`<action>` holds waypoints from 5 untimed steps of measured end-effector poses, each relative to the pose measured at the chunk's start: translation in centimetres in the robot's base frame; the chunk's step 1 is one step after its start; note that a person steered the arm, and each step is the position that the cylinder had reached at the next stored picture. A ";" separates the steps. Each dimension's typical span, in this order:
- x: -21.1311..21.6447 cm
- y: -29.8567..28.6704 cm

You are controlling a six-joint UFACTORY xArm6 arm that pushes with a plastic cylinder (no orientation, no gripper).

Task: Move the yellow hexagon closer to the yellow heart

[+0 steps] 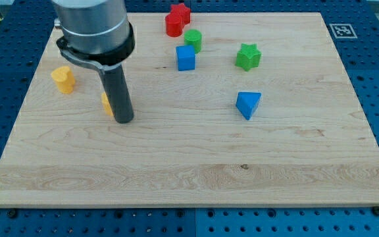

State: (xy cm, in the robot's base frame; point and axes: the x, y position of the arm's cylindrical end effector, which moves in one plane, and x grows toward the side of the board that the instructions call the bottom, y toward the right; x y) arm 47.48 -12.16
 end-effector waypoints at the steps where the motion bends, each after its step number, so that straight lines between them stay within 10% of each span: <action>1: -2.3 -1.8; 5: -6.2 1.2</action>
State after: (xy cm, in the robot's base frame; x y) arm 41.32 -10.97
